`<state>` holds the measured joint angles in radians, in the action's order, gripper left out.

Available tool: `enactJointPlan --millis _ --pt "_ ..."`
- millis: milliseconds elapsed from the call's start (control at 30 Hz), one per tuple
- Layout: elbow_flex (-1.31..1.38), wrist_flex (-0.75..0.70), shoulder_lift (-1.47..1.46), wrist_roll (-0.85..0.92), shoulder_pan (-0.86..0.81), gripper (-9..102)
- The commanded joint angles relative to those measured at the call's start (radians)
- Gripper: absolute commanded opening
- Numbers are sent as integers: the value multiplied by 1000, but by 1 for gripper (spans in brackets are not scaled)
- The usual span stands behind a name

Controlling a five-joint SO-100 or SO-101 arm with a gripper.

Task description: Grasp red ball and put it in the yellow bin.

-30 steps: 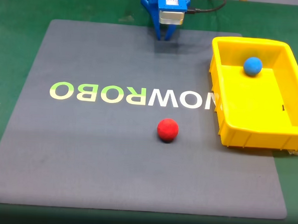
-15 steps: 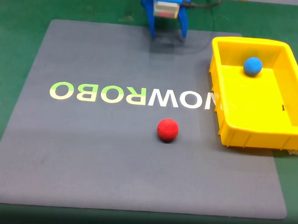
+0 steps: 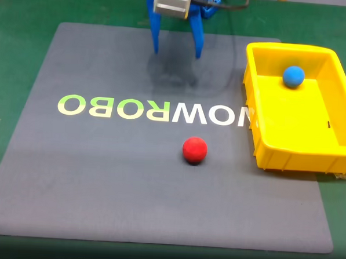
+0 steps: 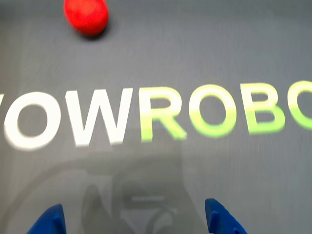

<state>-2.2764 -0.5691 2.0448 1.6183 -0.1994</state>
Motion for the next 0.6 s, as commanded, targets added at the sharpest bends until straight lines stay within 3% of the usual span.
enactJointPlan --millis 0,567 --pt "201 91 -175 -17 -6 32" --pt "601 278 -669 -69 126 32"
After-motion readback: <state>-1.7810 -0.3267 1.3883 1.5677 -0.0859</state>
